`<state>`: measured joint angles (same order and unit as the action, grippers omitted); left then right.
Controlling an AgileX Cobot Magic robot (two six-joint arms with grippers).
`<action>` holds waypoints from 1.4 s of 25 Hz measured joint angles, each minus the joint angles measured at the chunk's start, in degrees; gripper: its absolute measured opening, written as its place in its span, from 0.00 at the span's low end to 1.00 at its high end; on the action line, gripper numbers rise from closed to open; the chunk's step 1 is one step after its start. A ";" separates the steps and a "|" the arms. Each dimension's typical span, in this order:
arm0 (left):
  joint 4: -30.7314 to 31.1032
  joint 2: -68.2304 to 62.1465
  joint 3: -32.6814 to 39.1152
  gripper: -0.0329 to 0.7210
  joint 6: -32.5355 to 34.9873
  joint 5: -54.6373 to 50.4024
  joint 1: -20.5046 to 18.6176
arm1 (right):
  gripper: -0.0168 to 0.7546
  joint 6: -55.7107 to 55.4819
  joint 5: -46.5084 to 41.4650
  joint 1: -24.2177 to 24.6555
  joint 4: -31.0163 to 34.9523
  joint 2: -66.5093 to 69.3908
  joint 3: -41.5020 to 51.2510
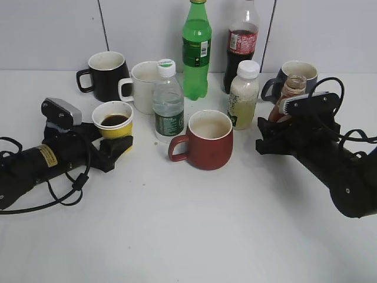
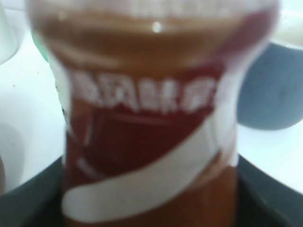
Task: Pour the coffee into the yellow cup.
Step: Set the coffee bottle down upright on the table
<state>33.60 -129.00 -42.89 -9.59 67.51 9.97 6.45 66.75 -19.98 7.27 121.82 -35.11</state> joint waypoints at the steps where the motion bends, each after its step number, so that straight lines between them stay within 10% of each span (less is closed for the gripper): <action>1: -0.55 0.28 0.84 0.78 0.00 0.00 0.00 | 0.67 0.00 -0.28 0.00 0.00 0.67 -0.42; 10: -1.69 2.07 4.82 0.78 0.00 0.08 0.00 | 0.67 0.06 -1.11 0.00 0.05 2.01 -1.09; 17: -6.94 6.74 10.19 0.78 0.00 0.10 0.00 | 0.86 0.06 -5.62 0.00 1.08 2.01 -1.26; 35: -10.21 27.21 21.93 0.78 -0.77 -10.72 0.77 | 0.85 0.13 -42.11 0.00 2.93 -17.51 1.11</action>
<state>23.39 -101.80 -20.96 -10.36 56.78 10.75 6.58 24.64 -19.98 10.20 104.32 -33.99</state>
